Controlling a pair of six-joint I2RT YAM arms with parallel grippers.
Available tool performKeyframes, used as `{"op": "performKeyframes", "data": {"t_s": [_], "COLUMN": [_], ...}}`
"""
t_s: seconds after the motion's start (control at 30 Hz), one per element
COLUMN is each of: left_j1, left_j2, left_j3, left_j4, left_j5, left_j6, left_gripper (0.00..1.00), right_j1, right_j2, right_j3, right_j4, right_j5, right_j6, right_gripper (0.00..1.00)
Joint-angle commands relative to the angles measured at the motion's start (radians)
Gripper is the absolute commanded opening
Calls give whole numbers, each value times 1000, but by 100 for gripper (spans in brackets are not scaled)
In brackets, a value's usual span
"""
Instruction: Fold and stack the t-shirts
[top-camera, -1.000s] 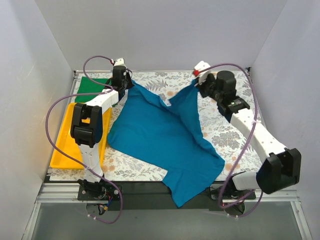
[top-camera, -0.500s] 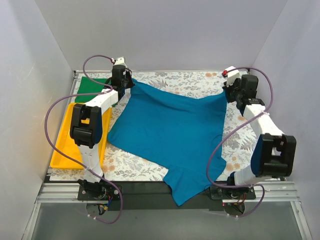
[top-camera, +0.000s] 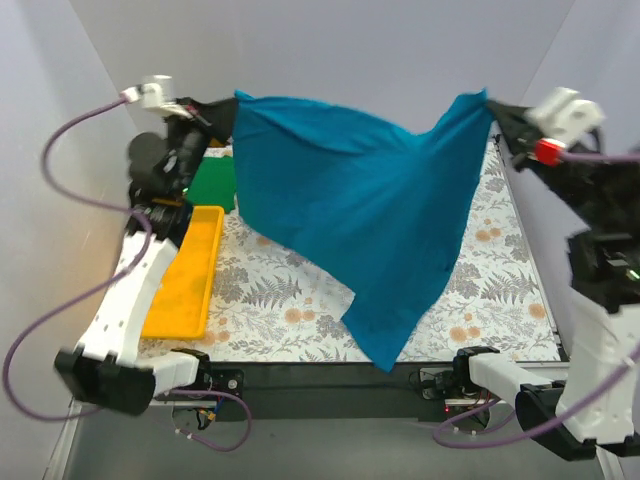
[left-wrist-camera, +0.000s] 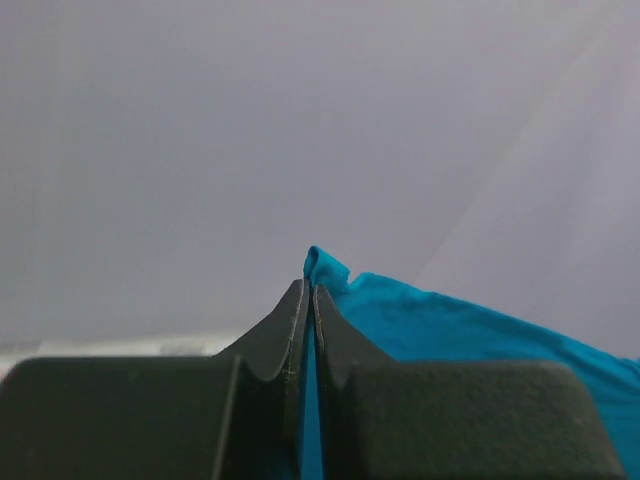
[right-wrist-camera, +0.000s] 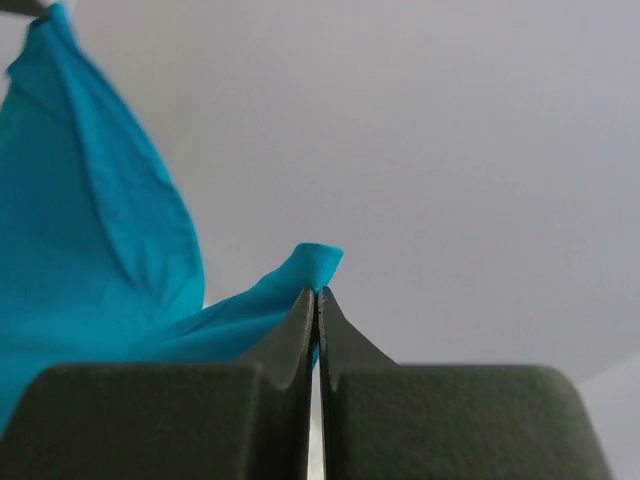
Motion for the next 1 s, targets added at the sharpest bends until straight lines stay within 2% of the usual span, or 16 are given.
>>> {"op": "performKeyframes", "data": {"t_s": [0.0,0.1,0.17,0.27,0.43,0.53,0.67,0.7,0.77,0.8,0.83,0.87,0.9,0.97], "left_j1": [-3,-5,-5,-5,-5,-5,-5,-5,-5,-5,-5,-5,-3,-5], "left_j2": [-241,-321,-337,-346,-341,-326,-288,-268,-239,-205,-182,-154,-86,-1], "left_j3": [44,165,276,361,339,286,169,135,3,-51,-138,-180,-210,-259], "left_j4": [80,64,27,7,2,1,-3,-3,4,7,22,30,42,50], "left_j5": [75,96,99,98,104,109,101,98,92,73,64,61,60,59], "left_j6": [-82,-99,-99,-108,-127,-120,-88,-84,-47,-42,-33,-13,2,25], "left_gripper": [0,0,0,0,0,0,0,0,0,0,0,0,0,0], "right_j1": [-6,-62,-89,-100,-84,-64,-58,-60,-60,-60,-61,-61,-63,-64], "right_j2": [-15,-18,-47,-73,-48,-42,-56,-62,-93,-105,-128,-136,-140,-154], "right_j3": [378,546,568,575,594,533,298,158,-20,-202,-283,-358,-515,-680], "right_j4": [-20,53,114,217,265,267,277,288,349,375,406,461,486,585], "right_j5": [50,82,125,203,338,384,443,455,464,463,463,464,460,450], "right_j6": [80,131,142,139,62,9,-45,-56,-76,-82,-88,-87,-88,-87], "right_gripper": [1,1,1,1,1,1,1,1,1,1,1,1,1,1]}}
